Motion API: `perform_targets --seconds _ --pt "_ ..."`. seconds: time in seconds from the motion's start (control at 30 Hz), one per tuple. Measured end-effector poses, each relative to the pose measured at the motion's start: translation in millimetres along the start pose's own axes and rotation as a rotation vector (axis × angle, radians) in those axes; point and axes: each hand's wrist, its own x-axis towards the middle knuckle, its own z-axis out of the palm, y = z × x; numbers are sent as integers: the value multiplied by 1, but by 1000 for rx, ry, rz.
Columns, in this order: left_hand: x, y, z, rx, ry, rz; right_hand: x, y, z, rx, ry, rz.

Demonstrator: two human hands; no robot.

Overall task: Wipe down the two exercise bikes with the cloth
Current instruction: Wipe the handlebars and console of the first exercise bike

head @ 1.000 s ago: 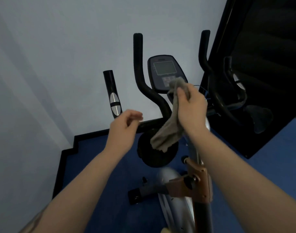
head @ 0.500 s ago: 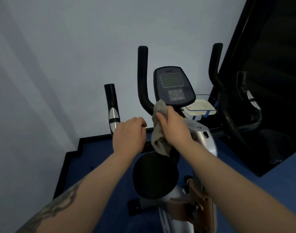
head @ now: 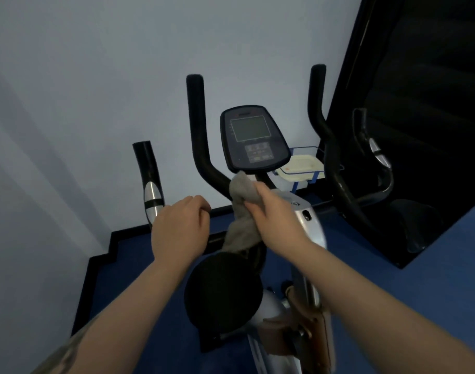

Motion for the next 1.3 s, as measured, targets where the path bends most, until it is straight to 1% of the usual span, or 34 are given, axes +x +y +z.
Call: perform_targets --seconds 0.07,0.1,0.13,0.2,0.23,0.27,0.33,0.37,0.43,0.5,0.53,0.6,0.63,0.7,0.73,0.8,0.9,0.93,0.97,1.0,1.03,1.07,1.1,1.13,1.17,1.2,1.3 --pt "0 0 1 7 10 -4 -1 7 -27 -42 74 -72" --pt "1 -1 2 3 12 -9 4 11 -34 -102 100 -83" --pt "1 0 3 0 13 -13 6 12 -33 -242 75 -90" --pt "1 -1 2 -6 14 -18 2 17 -16 -640 17 -76" --pt "0 -1 1 -14 9 -22 -6 22 -9 -750 22 -61" --pt "0 0 1 -20 4 -25 -15 26 -4 -760 56 -50" --pt "-1 1 2 -20 -1 -27 -33 29 -1 -618 135 -78" --pt "0 1 3 -12 4 -28 -34 27 0 -582 142 -93" --pt "1 1 3 9 22 -34 -19 17 1 -585 81 -71" --pt "2 2 2 22 12 -33 -1 6 6 -639 -5 23" --pt "1 2 2 21 3 -34 3 6 9 -620 -12 47" --pt "1 2 1 8 -10 -32 -9 6 10 -546 34 14" --pt "0 3 1 5 -12 -33 -21 8 10 -536 74 -31" --pt "1 3 1 11 -6 -31 -34 9 11 -569 85 -77" --pt "2 3 1 17 -3 -30 -31 10 11 -578 62 -75" --pt "3 3 2 25 -10 -26 -13 5 12 -542 30 -13" --pt "2 2 -1 14 -14 -33 -6 -1 9 -387 37 41" --pt "2 2 -2 6 -13 -31 -11 1 2 -321 56 61" --pt "1 3 -2 2 -12 -25 -18 5 -8 -283 126 46" --pt "1 3 -2 4 -15 -20 -26 9 -20 -275 237 -3" --pt "0 4 -1 11 -20 -19 -32 15 -33 -290 347 -45" --pt "1 4 0 17 -23 -22 -34 23 -42 -312 411 -61" --pt "1 4 0 24 -25 -26 -35 30 -49 -335 402 -40" --pt "2 4 1 30 -26 -29 -39 34 -51 -369 347 10" --pt "2 3 1 30 -25 -33 -47 38 -45 -399 285 60" --pt "2 3 2 28 -24 -38 -56 41 -35 -419 259 82" --pt "2 3 2 26 -13 -50 -62 47 -22 -491 292 16"
